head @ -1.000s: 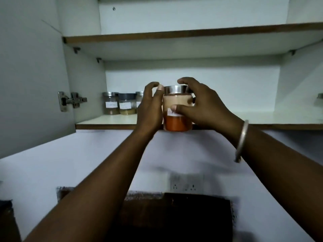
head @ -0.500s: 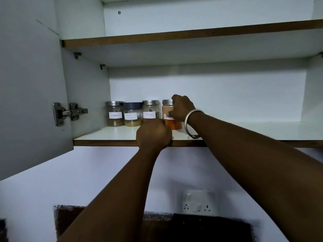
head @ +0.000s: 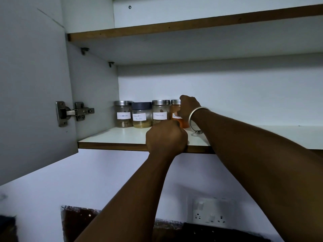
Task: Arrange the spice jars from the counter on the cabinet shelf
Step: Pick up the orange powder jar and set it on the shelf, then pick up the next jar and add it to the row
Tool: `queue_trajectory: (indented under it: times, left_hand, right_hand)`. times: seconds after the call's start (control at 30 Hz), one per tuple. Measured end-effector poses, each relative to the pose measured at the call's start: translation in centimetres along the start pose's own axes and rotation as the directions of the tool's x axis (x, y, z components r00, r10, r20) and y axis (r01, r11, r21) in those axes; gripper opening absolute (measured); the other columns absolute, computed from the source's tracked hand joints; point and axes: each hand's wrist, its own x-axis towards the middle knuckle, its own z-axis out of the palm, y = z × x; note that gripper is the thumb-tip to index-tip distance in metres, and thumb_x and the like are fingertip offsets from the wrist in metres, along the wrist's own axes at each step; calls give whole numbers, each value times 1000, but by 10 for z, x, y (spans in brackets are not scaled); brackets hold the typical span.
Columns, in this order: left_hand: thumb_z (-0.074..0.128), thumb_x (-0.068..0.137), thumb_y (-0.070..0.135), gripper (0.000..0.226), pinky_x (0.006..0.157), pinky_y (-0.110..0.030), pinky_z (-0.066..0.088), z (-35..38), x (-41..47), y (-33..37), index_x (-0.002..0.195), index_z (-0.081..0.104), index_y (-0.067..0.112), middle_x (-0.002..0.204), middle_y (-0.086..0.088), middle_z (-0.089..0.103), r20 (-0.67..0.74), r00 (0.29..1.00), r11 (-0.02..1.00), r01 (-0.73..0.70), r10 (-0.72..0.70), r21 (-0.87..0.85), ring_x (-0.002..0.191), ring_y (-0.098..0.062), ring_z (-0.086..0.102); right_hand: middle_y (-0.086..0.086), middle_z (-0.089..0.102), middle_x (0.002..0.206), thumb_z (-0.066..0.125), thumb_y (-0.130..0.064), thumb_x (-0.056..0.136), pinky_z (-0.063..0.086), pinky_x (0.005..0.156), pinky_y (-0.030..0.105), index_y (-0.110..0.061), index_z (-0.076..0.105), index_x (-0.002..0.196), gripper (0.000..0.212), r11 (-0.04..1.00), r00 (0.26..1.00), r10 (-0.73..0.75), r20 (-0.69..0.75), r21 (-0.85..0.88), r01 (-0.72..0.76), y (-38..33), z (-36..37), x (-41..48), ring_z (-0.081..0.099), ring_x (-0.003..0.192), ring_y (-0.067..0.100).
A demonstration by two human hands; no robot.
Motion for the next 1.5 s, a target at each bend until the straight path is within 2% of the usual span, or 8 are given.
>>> queue_trajectory:
  times: [0.23, 0.37, 0.5, 0.8, 1.03, 1.23, 1.3, 1.5]
  left_hand:
    - [48, 98, 31, 29, 64, -29, 34, -10, 1, 4, 86, 72, 19, 88, -5, 74, 27, 1000, 1000, 15, -15, -10, 83, -27, 68]
    - [47, 97, 34, 28, 65, -31, 37, -15, 0, 5, 77, 62, 22, 88, -8, 73, 75, 997, 998, 16, -12, -58, 83, -31, 68]
    - [36, 92, 37, 34, 61, -35, 43, -26, -12, 9, 89, 64, 18, 84, -8, 71, 37, 997, 992, -67, 71, -107, 80, -35, 67]
    - [36, 109, 22, 39, 89, -47, 49, -59, -122, 20, 111, 71, 5, 107, -13, 74, 37, 973, 889, -193, 228, -415, 101, -36, 67]
    - [26, 110, 38, 59, 117, -45, 39, -55, -342, 1, 138, 59, -1, 143, -21, 58, 187, 965, 786, -30, 184, -618, 138, -29, 52]
    - [20, 109, 52, 69, 118, -58, 32, -62, -544, -11, 149, 50, 5, 160, -11, 45, 523, 840, 799, 213, 144, -563, 154, -25, 33]
    - [20, 110, 49, 65, 118, -61, 31, -64, -581, -13, 153, 47, 8, 162, -8, 43, 576, 787, 826, 162, 221, -539, 157, -26, 27]
    - [9, 100, 71, 75, 126, -55, 3, -63, -618, -35, 161, 31, 34, 168, 16, 28, 828, 518, 965, 16, 215, -261, 157, -1, -13]
  right_hand:
    - [20, -13, 168, 74, -39, 89, 21, 120, 62, -20, -15, 160, 115, 995, 965, 98, 244, -26, -94, -2, -16, -35, 4, 152, 52]
    - [14, 59, 132, 54, -53, 99, 44, 94, 34, -17, 46, 141, 56, 997, 852, 21, 523, 52, -57, 3, -52, -73, 57, 120, 33]
    - [-9, 66, 82, 56, -37, 97, 47, 58, 15, -26, 64, 83, 20, 963, 788, -132, 601, -112, 247, 8, -61, -127, 62, 69, 0]
    - [14, 59, 141, 47, -27, 95, 42, 106, 42, -12, 56, 140, 48, 890, 924, -332, 188, -264, 373, -16, -52, -279, 54, 128, 38]
    - [20, 51, 144, 53, -14, 96, 33, 117, 41, 5, 48, 143, 51, 947, 940, -289, 181, 201, 252, -9, 42, -482, 45, 138, 34]
    - [-36, 53, 140, 12, -30, 108, 14, 116, 9, -47, 48, 140, 51, 969, 775, 163, 611, 47, -242, 8, 139, -678, 38, 134, -21]
    - [-11, 38, 160, 34, -38, 104, 11, 121, 24, -26, 43, 151, 49, 866, 653, 185, 734, 193, -462, 12, 146, -715, 36, 147, 2]
    - [9, -10, 170, 48, -70, 77, 6, 127, 49, -21, -10, 161, 113, 995, 580, -32, 814, 81, -60, 38, 164, -766, -2, 157, 30]
